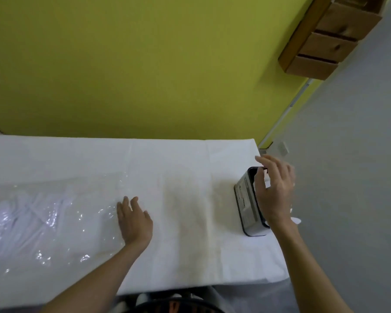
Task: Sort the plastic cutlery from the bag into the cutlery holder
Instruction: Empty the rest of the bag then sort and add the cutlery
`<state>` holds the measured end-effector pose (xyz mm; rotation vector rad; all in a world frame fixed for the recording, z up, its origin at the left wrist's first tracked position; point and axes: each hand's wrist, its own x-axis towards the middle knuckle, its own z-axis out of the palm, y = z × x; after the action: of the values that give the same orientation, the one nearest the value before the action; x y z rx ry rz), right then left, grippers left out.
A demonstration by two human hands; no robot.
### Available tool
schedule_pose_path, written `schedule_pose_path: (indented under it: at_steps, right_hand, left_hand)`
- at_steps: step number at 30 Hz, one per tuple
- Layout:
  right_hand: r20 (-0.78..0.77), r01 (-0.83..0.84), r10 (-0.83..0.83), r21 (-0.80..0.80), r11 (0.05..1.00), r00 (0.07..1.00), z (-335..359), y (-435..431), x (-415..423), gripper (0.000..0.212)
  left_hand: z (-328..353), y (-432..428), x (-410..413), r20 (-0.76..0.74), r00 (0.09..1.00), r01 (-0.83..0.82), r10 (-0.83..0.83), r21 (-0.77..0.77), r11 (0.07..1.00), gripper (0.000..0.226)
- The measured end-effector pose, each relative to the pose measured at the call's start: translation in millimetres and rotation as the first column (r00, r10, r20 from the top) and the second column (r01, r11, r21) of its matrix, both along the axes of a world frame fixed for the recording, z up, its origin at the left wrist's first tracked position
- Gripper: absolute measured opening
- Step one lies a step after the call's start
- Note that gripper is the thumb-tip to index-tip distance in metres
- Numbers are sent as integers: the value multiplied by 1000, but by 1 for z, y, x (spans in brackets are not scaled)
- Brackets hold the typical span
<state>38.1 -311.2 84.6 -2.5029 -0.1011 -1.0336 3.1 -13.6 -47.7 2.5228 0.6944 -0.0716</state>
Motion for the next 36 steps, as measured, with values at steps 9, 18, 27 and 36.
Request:
schedule_pose_path:
  at_steps: [9,18,27,36]
  right_hand:
    - [-426,-318,356,158,935,832,-43,96,-18,23]
    - [-812,347,507,582,735,289,-79,127,-26,29]
    - [-848,333,369,497,801,380,-75,133,-18,11]
    - [-818,330,459,564,757,346,-68,129,-21,7]
  left_hand:
    - [-13,54,-25,-208,978,72,-31,190,979,31]
    - [44,-15,-6,20,982,155,-187,-647,747,33]
    - [38,-37,-11,-314,931,-357,185,-890,284,6]
    - [38,-41,-14,-263,937,-324,229,-901,289,10]
